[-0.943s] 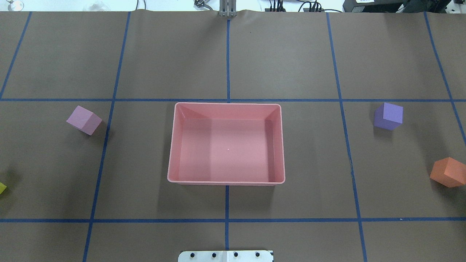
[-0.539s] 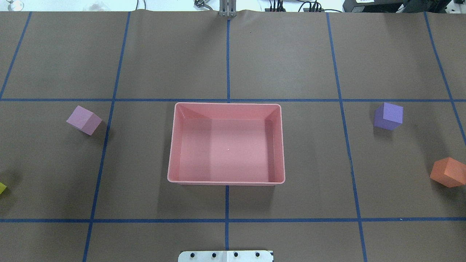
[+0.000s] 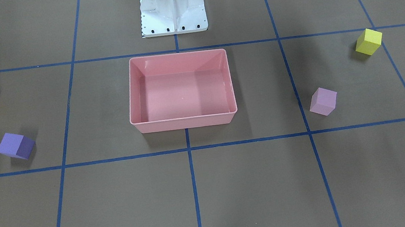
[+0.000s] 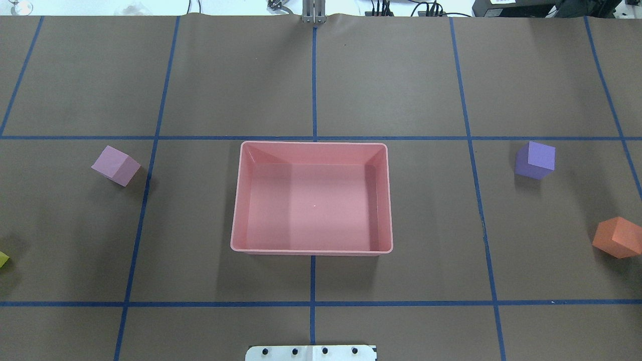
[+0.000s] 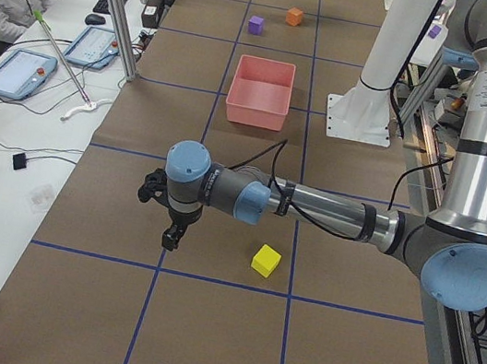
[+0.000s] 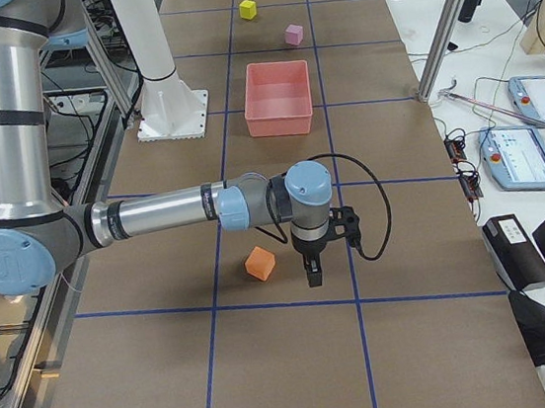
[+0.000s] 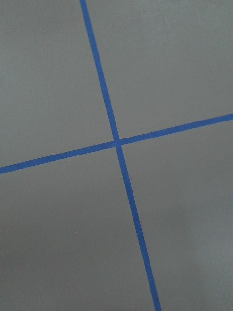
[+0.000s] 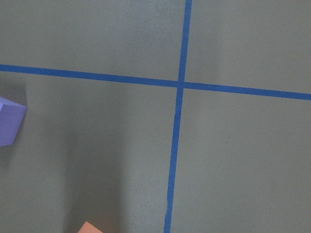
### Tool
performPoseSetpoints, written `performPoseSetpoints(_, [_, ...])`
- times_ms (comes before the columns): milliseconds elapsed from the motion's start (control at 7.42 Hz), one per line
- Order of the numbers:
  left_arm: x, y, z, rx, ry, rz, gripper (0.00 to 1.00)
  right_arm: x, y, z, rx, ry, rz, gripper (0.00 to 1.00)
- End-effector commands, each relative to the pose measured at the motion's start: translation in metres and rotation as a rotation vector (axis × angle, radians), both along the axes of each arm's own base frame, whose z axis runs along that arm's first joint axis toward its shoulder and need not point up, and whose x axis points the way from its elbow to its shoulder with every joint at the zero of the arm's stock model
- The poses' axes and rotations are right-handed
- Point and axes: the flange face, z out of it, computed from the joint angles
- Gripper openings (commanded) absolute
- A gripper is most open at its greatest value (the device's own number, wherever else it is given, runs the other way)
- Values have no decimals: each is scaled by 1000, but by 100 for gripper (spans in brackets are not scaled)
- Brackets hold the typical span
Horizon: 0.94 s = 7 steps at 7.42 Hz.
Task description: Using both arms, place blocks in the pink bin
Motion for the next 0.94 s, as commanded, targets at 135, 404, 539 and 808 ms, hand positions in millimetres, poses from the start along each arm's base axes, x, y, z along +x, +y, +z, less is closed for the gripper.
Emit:
performPoseSetpoints(135, [59, 3, -3, 96, 22, 114, 100, 0, 0, -1, 1, 0, 0, 100])
performPoseSetpoints(404, [95, 32, 18, 114, 31, 192, 100, 0, -1, -2, 3, 0, 1, 100])
performPoseSetpoints(539, [92, 57, 34, 109, 47, 160, 100, 0, -1, -3, 5, 0, 1, 100])
performPoseSetpoints(808, [101, 118, 65, 123, 73, 171, 100, 0, -1, -3, 5, 0, 1, 100])
